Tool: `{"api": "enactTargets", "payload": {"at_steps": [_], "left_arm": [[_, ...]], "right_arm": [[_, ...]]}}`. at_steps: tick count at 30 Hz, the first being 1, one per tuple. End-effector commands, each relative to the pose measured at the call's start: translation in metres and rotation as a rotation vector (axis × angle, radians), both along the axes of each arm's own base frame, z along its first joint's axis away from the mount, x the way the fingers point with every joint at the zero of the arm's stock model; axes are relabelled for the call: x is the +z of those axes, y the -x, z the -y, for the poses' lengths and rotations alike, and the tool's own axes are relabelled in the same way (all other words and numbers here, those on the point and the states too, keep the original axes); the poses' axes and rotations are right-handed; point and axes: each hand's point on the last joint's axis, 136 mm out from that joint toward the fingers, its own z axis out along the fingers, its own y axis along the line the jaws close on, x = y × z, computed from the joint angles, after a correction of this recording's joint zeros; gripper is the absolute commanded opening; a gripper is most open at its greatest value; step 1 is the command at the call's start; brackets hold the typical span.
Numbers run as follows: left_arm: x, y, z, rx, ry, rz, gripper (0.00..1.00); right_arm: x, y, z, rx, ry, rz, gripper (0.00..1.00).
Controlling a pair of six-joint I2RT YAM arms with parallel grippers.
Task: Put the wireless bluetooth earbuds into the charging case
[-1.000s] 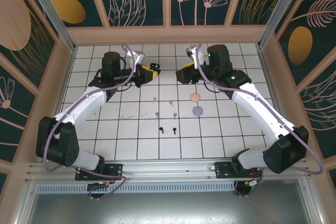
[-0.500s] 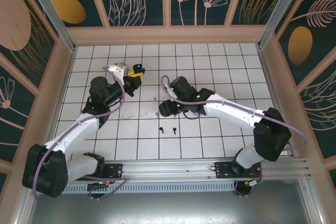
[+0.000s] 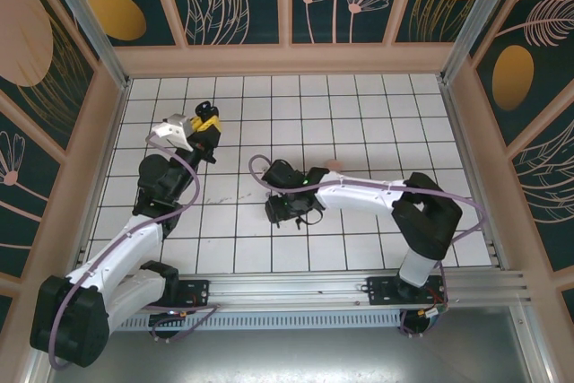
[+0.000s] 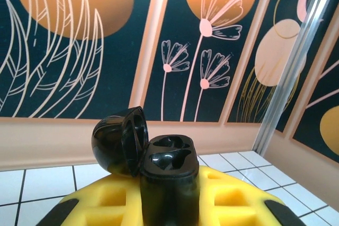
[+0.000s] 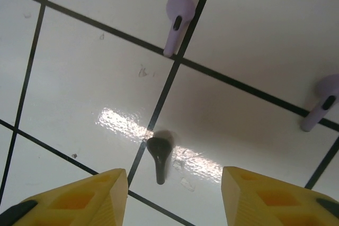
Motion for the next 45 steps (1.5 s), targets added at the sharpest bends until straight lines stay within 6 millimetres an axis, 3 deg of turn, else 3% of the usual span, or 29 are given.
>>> {"api": "enactTargets", "payload": {"at_steps": [1,11,45], "left_arm": [[0.013,0.002,-0.009,0.033,0.077,0.023,0.0],[0.013,0.008,-0.021,0.083,0.104,0.053,0.0],[0.013,0.01,-0.016,0.061,0.072,0.071,0.0]], "right_arm": [[-0.005,0.003,-0.004,-0.026,0.043,-0.008,0.5],[-0.026,0.003,-0.007,-0.047,0.124,-0.001,0.44],[-0.048,0.004,-0.015,-0.097,0.205,-0.006,0.32]]}}
